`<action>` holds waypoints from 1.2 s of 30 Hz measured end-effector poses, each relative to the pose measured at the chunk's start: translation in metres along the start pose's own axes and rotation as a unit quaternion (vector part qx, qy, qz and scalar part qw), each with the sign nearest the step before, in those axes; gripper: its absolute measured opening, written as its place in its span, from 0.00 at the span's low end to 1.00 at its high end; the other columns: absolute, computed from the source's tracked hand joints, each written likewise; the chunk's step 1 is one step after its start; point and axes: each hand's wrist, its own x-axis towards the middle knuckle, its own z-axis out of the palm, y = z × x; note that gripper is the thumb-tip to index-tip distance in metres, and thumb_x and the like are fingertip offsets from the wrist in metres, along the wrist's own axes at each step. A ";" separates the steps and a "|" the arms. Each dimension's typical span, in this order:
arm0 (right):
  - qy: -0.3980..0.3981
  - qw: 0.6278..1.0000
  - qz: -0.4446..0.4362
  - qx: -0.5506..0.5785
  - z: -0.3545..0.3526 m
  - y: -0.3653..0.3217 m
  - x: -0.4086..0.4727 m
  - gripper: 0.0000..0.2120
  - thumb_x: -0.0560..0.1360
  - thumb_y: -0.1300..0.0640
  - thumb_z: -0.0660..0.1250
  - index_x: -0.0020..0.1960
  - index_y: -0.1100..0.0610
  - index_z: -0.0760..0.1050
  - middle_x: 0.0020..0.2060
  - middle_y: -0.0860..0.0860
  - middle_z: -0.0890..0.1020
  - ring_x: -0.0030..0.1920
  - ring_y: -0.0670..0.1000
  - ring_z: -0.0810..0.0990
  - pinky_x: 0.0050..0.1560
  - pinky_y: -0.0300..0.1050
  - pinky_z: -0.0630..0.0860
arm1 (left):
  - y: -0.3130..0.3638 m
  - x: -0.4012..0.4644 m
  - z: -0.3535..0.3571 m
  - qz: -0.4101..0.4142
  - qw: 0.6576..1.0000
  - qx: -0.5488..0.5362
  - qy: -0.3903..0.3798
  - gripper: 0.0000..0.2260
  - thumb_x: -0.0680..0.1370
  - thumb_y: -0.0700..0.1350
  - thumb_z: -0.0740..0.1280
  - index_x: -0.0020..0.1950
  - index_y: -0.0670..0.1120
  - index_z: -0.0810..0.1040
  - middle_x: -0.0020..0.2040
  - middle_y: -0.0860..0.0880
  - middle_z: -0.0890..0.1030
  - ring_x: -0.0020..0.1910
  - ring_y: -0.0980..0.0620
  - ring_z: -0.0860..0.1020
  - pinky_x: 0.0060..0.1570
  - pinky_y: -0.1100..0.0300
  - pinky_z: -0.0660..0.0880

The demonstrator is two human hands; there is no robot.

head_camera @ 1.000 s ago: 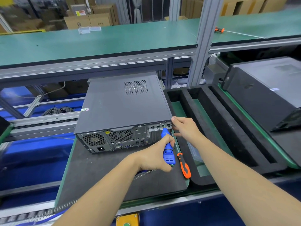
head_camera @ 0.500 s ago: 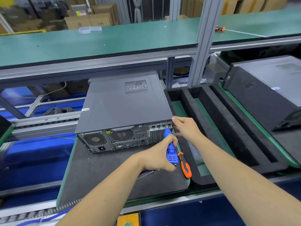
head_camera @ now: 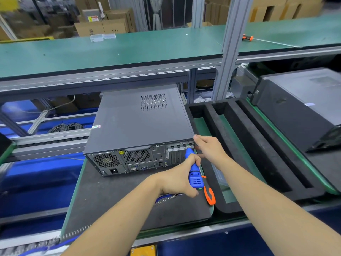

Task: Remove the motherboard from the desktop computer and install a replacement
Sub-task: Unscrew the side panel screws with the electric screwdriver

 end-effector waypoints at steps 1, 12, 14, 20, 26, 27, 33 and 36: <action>0.000 1.000 0.000 0.001 0.000 0.000 0.000 0.17 0.82 0.51 0.63 0.67 0.56 0.77 0.67 0.49 0.77 0.61 0.53 0.79 0.51 0.53 0.83 | 0.000 0.000 0.001 -0.002 1.000 0.003 -0.001 0.26 0.68 0.33 0.71 0.55 0.54 0.61 0.41 0.50 0.72 0.32 0.50 0.66 0.27 0.60 0.67; -0.004 1.000 0.008 0.003 -0.002 0.002 0.001 0.18 0.82 0.50 0.63 0.67 0.56 0.77 0.64 0.47 0.77 0.59 0.52 0.79 0.51 0.53 0.83 | -0.002 -0.001 0.006 0.008 1.000 0.011 0.012 0.24 0.70 0.32 0.68 0.53 0.54 0.61 0.41 0.46 0.69 0.28 0.55 0.65 0.25 0.64 0.66; -0.006 1.000 0.010 0.004 -0.003 0.001 0.001 0.17 0.82 0.50 0.63 0.67 0.56 0.77 0.64 0.46 0.77 0.60 0.52 0.79 0.51 0.52 0.83 | -0.002 0.000 0.006 0.011 1.000 0.009 0.017 0.25 0.69 0.31 0.68 0.54 0.54 0.61 0.41 0.47 0.69 0.29 0.54 0.65 0.25 0.64 0.65; 0.071 0.996 0.041 -0.040 0.007 -0.002 -0.006 0.17 0.78 0.48 0.65 0.41 0.62 0.76 0.34 0.54 0.80 0.32 0.52 0.79 0.32 0.45 0.78 | -0.006 -0.001 0.006 0.010 1.000 0.011 0.018 0.25 0.68 0.32 0.69 0.54 0.53 0.61 0.41 0.47 0.68 0.33 0.50 0.65 0.26 0.62 0.65; 0.035 0.978 0.117 0.168 0.034 -0.016 -0.014 0.14 0.77 0.55 0.65 0.43 0.66 0.82 0.32 0.54 0.83 0.27 0.48 0.79 0.27 0.39 0.76 | -0.007 -0.004 0.002 0.014 1.000 0.024 0.008 0.25 0.68 0.32 0.69 0.52 0.54 0.61 0.40 0.49 0.68 0.30 0.53 0.65 0.26 0.63 0.65; 0.041 0.974 0.126 0.182 0.036 -0.017 -0.013 0.15 0.77 0.55 0.66 0.44 0.66 0.82 0.32 0.55 0.83 0.27 0.48 0.79 0.26 0.38 0.76 | -0.007 -0.004 0.001 0.012 1.000 0.021 0.006 0.25 0.68 0.32 0.69 0.52 0.53 0.61 0.40 0.49 0.68 0.31 0.52 0.65 0.26 0.63 0.65; 0.076 0.963 0.146 0.215 0.041 -0.018 -0.011 0.11 0.76 0.57 0.70 0.43 0.65 0.82 0.32 0.56 0.84 0.28 0.51 0.80 0.29 0.41 0.79 | -0.006 -0.010 0.000 0.018 1.000 0.024 -0.002 0.25 0.68 0.32 0.69 0.52 0.53 0.61 0.40 0.48 0.68 0.32 0.51 0.65 0.27 0.61 0.66; 0.079 0.964 0.121 0.222 0.041 -0.014 -0.012 0.10 0.76 0.58 0.71 0.40 0.64 0.82 0.31 0.55 0.84 0.28 0.51 0.79 0.30 0.42 0.78 | -0.010 -0.012 0.004 0.024 0.999 0.036 -0.017 0.25 0.67 0.32 0.70 0.53 0.54 0.61 0.42 0.48 0.68 0.35 0.48 0.65 0.30 0.57 0.66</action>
